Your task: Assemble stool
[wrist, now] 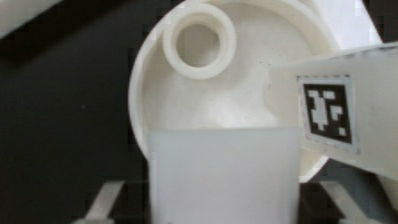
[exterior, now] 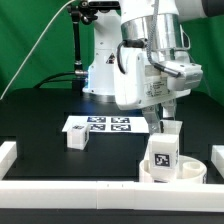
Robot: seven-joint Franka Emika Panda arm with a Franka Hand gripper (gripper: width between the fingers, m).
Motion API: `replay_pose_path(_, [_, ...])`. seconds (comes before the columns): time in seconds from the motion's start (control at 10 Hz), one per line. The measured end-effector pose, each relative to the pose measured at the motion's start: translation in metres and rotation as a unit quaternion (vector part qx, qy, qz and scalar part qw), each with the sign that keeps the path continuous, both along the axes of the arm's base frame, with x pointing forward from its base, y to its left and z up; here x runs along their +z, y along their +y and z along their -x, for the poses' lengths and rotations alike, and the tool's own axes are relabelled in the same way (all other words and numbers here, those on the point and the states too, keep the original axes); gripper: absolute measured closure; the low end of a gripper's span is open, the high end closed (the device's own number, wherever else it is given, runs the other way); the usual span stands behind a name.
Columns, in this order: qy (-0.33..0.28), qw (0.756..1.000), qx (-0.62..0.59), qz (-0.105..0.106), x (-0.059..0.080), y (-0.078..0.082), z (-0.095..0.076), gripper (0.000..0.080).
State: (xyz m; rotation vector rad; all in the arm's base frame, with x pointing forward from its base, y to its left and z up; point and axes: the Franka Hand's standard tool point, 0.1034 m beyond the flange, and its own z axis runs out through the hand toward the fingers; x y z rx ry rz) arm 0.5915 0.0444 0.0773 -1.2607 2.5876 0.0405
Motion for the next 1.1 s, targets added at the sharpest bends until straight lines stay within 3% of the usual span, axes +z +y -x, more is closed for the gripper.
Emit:
replay_pose_path(0.1, [0.001,1.0,-0.003,-0.001,0.0,0.0,0.0,0.0462])
replay_pose_path(0.3, [0.009,1.0,0.019,-0.006,0.005,0.005,-0.003,0.0236])
replay_pose_path(0.4, [0.006,0.999,0.047,-0.002,0.009,0.007,-0.007,0.0177])
replay_pose_path(0.5, [0.007,0.999,0.05,-0.006,0.013,0.01,-0.008,0.0177])
replay_pose_path(0.9, [-0.014,0.982,0.188,0.025,0.011,0.009,-0.007,0.015])
replay_pose_path(1.1, [-0.003,0.95,0.307,0.055,0.011,0.02,-0.005,0.015])
